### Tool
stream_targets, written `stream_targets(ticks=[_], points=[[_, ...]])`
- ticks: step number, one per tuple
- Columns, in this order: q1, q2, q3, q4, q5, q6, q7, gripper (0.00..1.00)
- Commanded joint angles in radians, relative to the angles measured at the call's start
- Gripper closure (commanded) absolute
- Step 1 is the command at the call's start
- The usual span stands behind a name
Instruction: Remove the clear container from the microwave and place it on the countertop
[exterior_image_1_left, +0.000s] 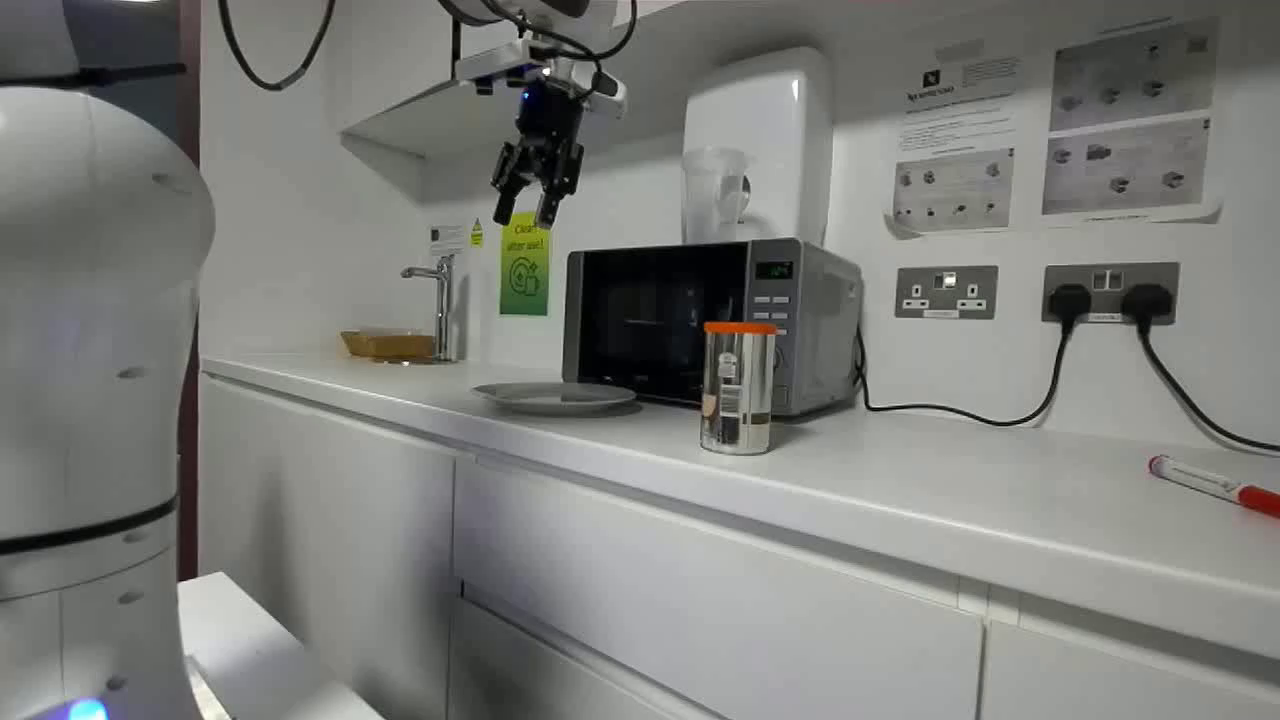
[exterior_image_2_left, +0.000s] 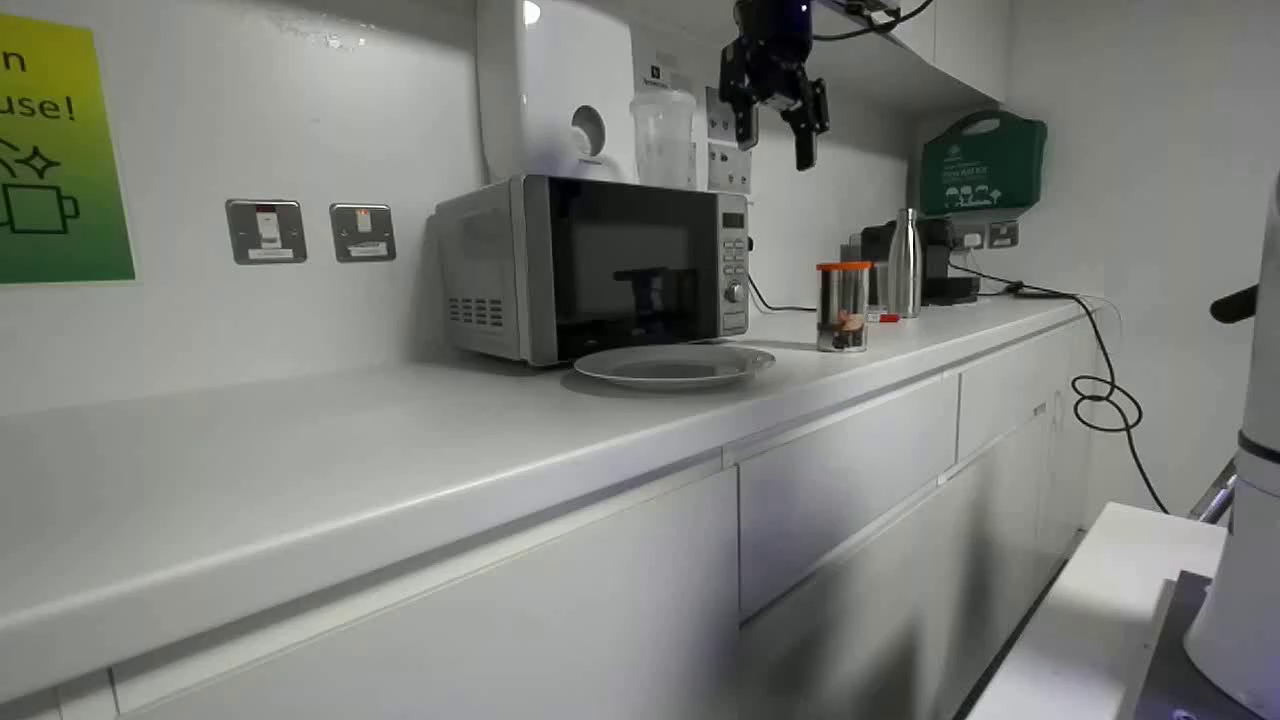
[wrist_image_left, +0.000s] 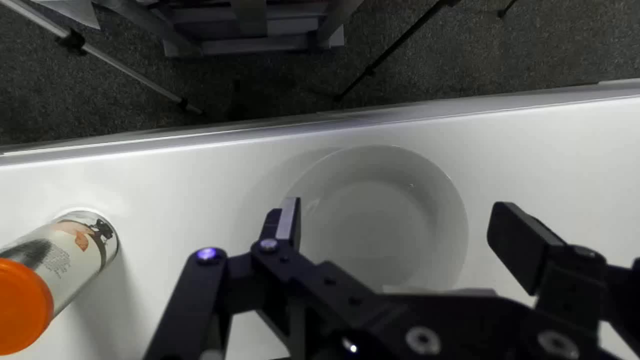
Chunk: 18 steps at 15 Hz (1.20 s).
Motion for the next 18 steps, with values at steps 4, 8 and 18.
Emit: stream_targets(ticks=[4,8,18], points=[[-0.016,0.007,0.005,0.0,-0.014,0.025,-0.032,0.0],[-0.028,0.052,-0.008,0.033,-0.07,0.114,-0.105,0.0],[-0.01,0.197,-0.03,0.241,-0.17,0.265,-0.374,0.0]])
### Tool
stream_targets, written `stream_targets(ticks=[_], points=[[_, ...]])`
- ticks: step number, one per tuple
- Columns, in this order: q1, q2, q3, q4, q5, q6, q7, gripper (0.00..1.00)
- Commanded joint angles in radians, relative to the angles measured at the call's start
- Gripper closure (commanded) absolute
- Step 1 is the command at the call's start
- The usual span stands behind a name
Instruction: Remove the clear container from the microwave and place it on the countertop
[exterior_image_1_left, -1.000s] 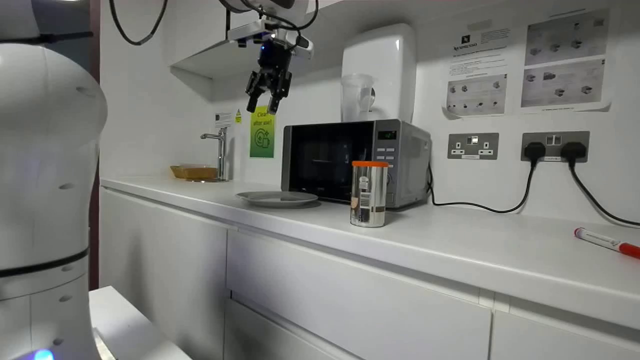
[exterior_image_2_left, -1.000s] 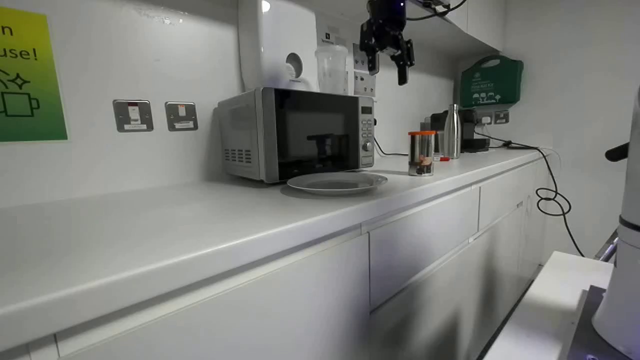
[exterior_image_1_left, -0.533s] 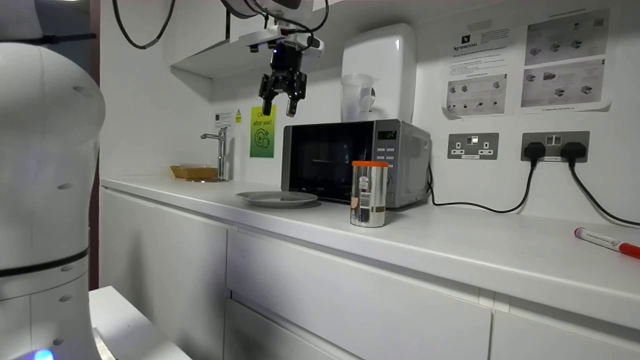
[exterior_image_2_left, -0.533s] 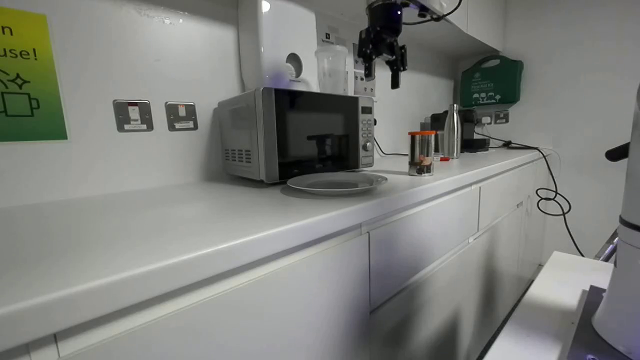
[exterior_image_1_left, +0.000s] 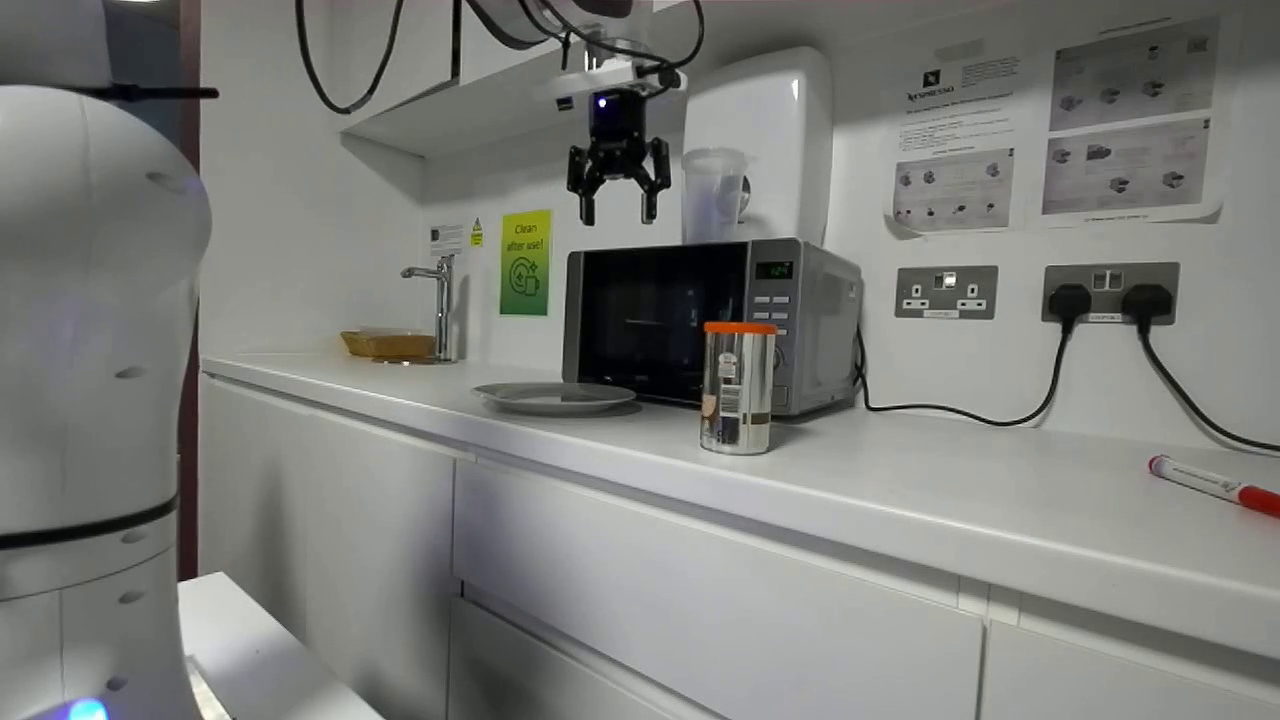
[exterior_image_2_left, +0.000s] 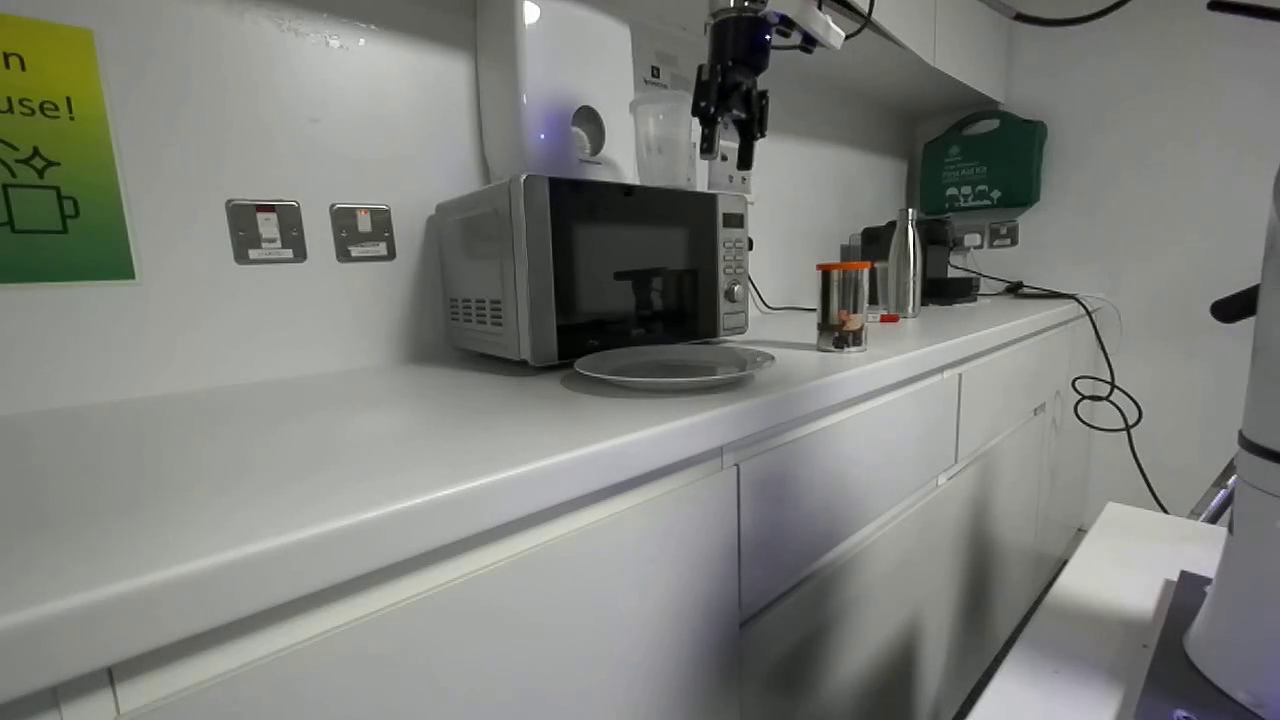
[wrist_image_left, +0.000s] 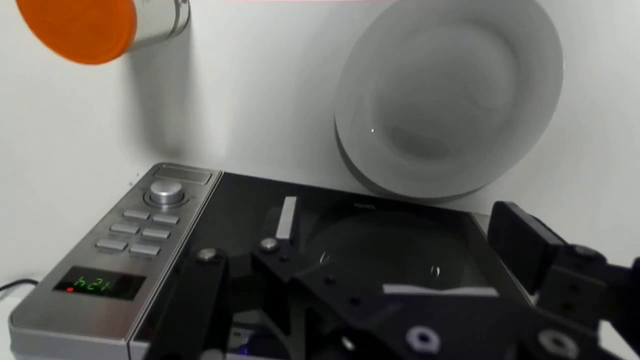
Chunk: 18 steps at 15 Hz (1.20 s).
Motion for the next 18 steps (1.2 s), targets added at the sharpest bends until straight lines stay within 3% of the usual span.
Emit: stream_targets(ticks=[1,18], points=[[0.008,0.062,0.005,0.128,-0.04,-0.009,-0.088,0.0],[0.012,0.249,0.029,0.521,-0.111,-0.044,-0.193,0.0]])
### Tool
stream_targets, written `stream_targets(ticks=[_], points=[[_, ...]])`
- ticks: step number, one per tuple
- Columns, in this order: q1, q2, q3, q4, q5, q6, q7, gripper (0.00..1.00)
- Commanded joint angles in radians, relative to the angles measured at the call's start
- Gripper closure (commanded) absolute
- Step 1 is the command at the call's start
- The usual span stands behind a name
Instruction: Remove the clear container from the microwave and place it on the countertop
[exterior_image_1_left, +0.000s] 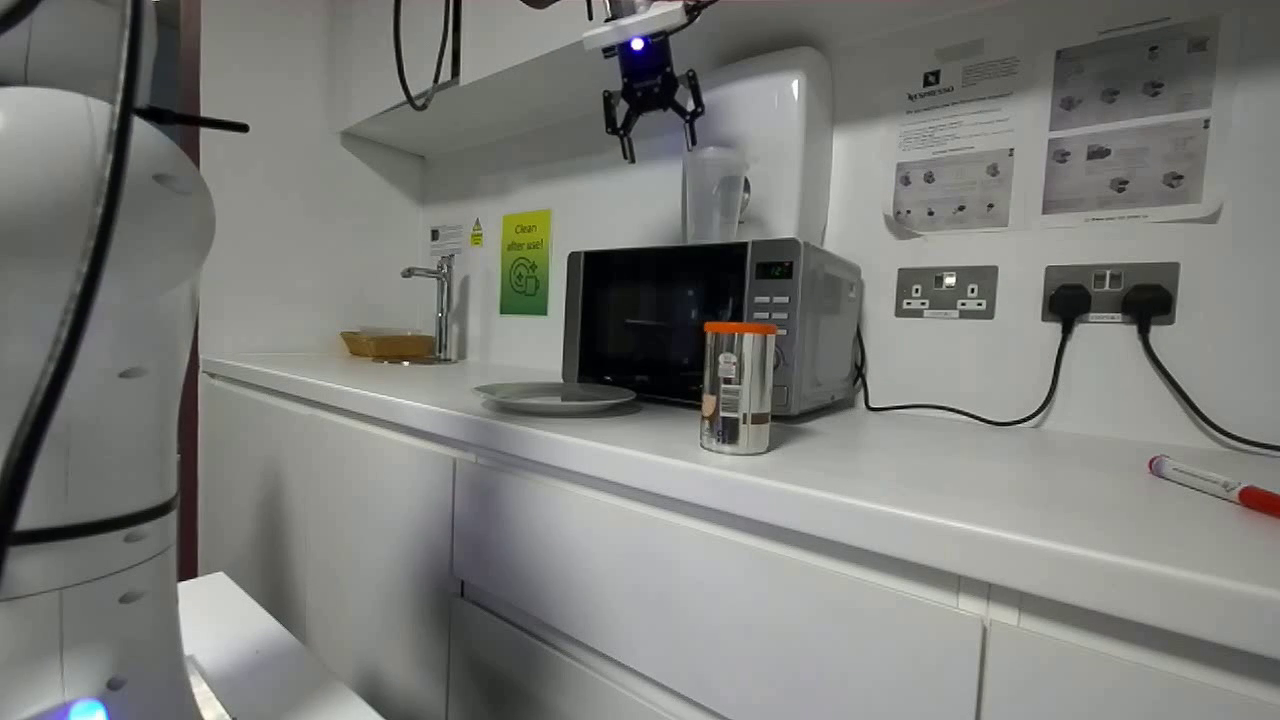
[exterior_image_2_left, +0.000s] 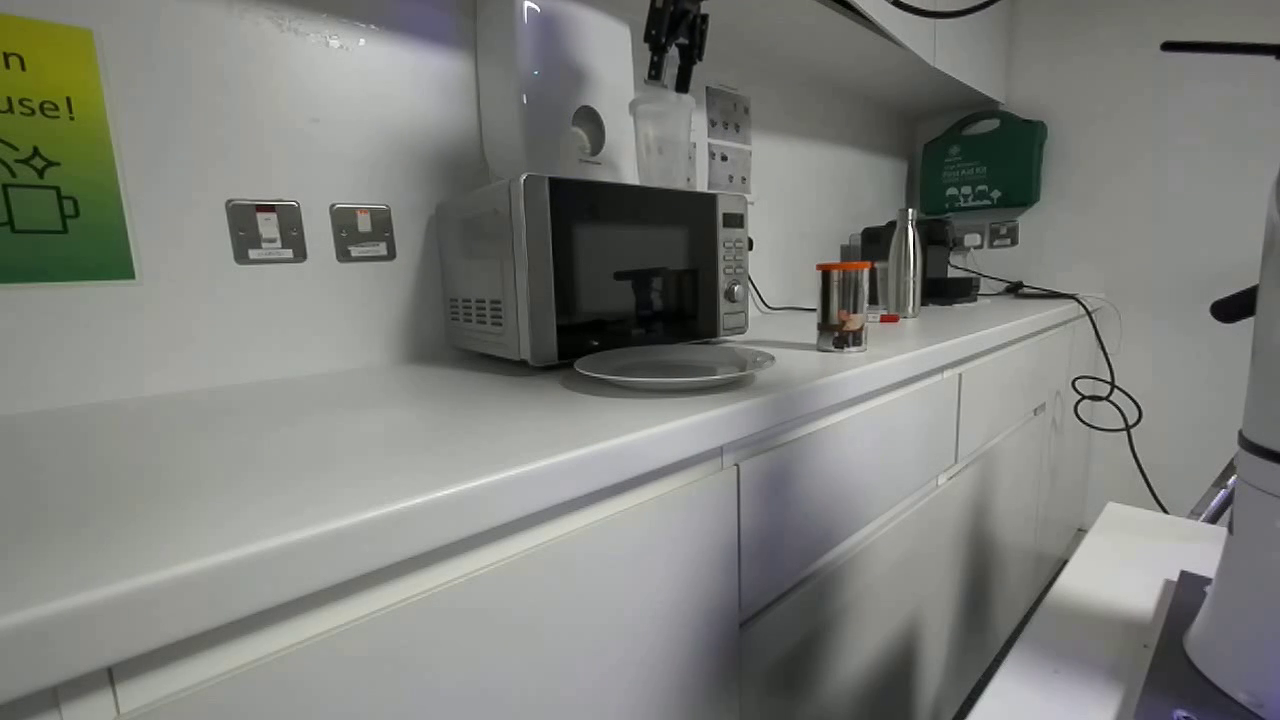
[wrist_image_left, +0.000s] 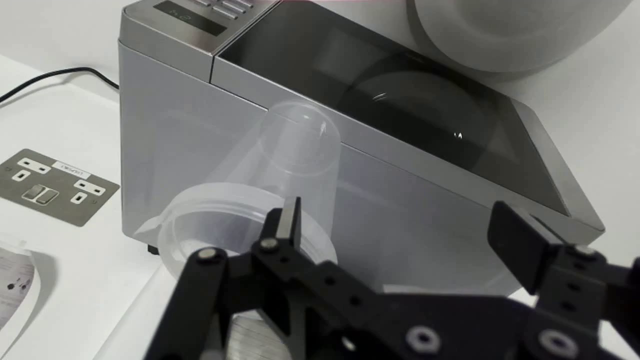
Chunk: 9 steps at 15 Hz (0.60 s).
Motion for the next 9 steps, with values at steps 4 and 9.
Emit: stream_targets(ticks=[4,9], points=[[-0.005,0.107,0.015,0.165,-0.067,-0.046,-0.021,0.0],[-0.004,0.146,0.023,0.218,-0.096,-0.048,-0.022,0.0]])
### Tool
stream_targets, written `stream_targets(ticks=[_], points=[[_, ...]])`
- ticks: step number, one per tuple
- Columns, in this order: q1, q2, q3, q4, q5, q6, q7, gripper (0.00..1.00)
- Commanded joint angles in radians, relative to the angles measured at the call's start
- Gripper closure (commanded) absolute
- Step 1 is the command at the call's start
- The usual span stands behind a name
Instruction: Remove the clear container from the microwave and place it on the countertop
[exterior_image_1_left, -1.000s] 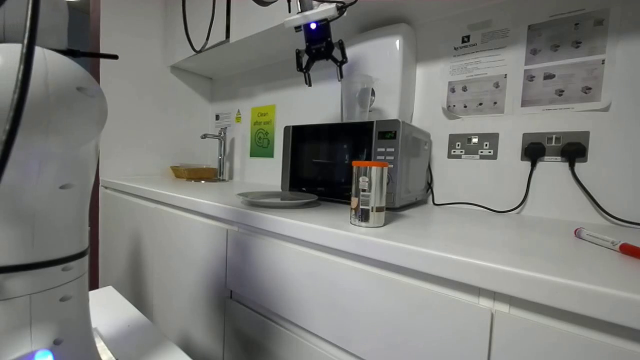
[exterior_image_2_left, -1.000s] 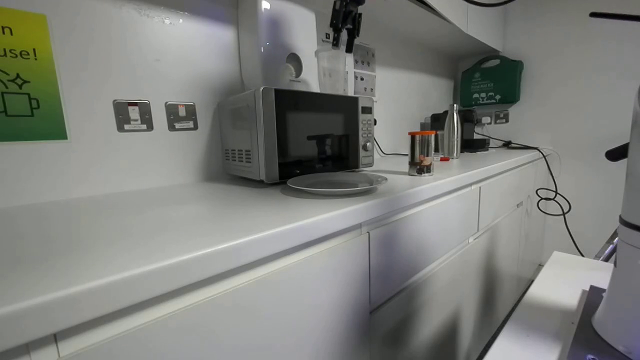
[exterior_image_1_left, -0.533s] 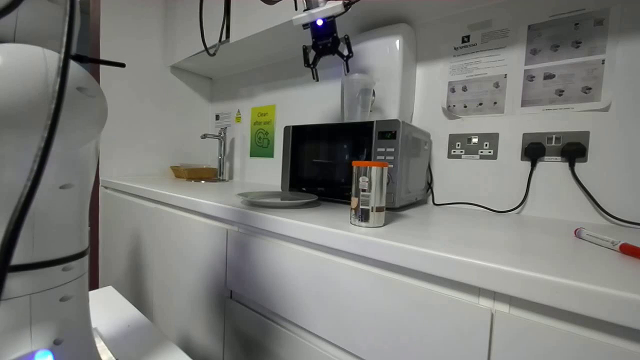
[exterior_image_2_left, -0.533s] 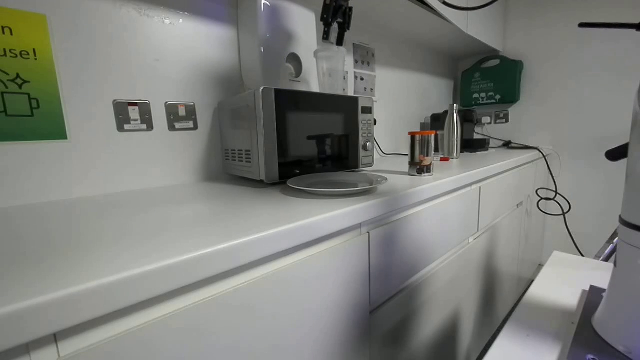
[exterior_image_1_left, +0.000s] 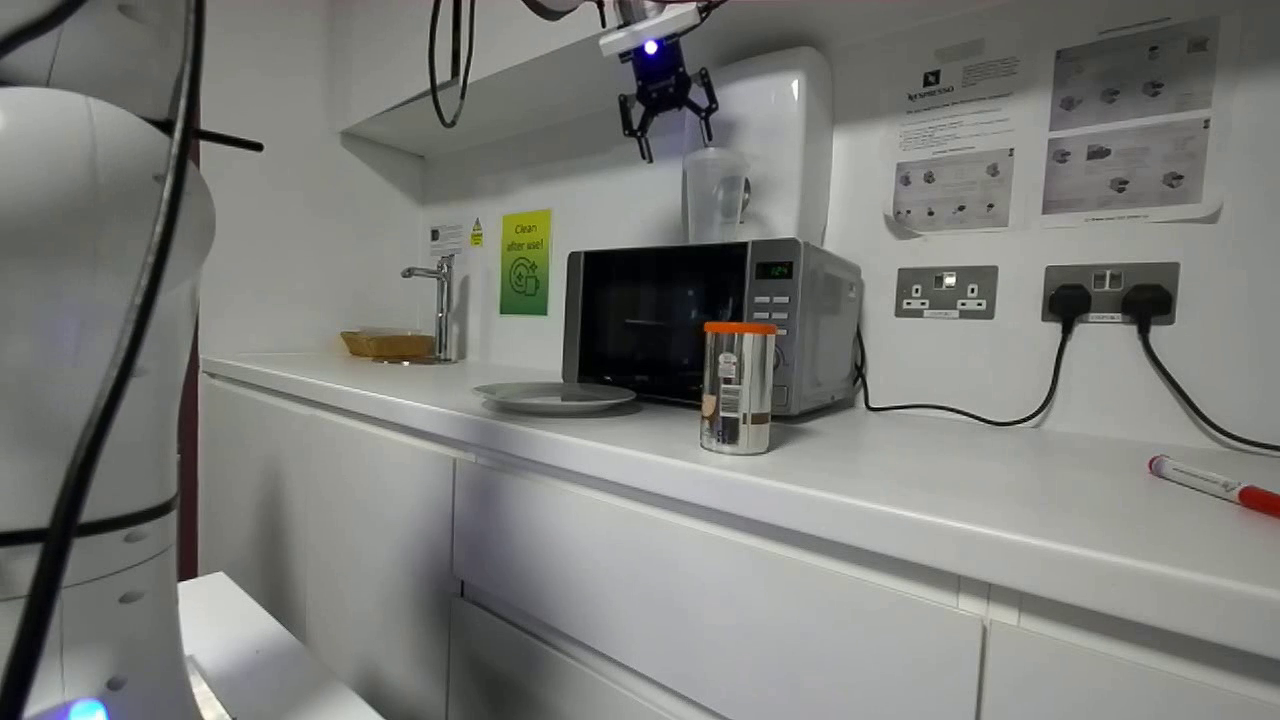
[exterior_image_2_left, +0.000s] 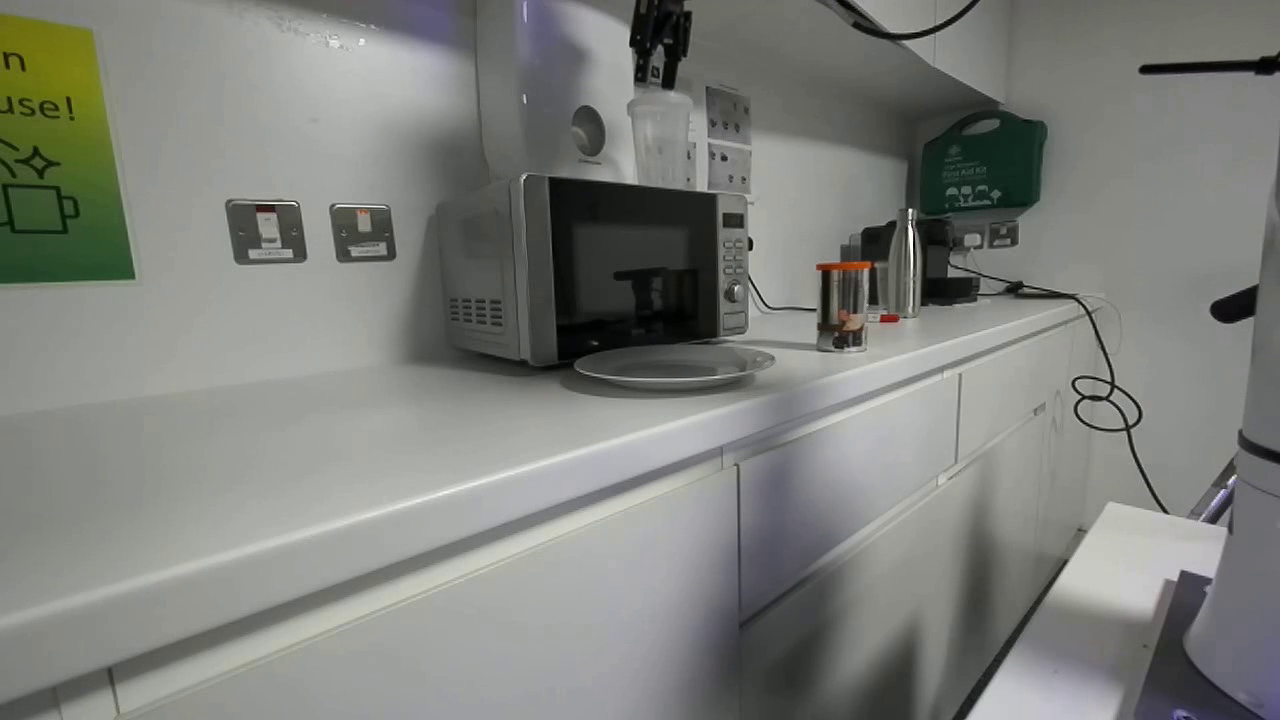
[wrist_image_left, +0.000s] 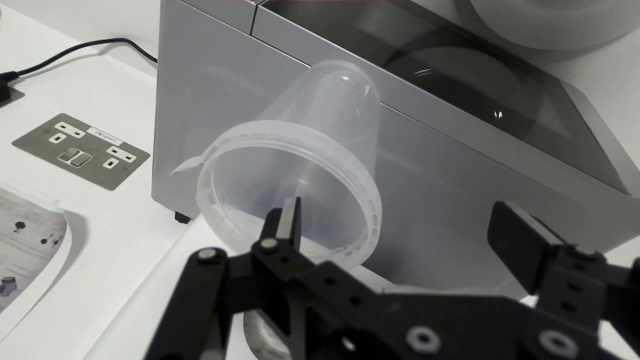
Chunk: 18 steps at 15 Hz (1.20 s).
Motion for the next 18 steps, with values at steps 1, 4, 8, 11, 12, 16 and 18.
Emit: stream_targets(ticks=[1,4,8,11,12,16,18], points=[[-0.005,0.052,0.01,0.083,-0.025,-0.044,-0.021,0.0],[0.0,0.062,0.002,0.062,-0.019,-0.037,-0.022,0.0],[-0.002,0.081,-0.001,0.042,-0.016,-0.038,-0.024,0.0],[-0.004,0.093,-0.003,0.035,-0.012,-0.042,-0.029,0.26],[-0.004,0.096,-0.004,0.033,-0.012,-0.043,-0.028,0.33],[-0.014,0.108,0.007,0.044,-0.017,-0.052,-0.028,0.63],[-0.014,0.109,0.007,0.049,-0.02,-0.054,-0.029,0.78]])
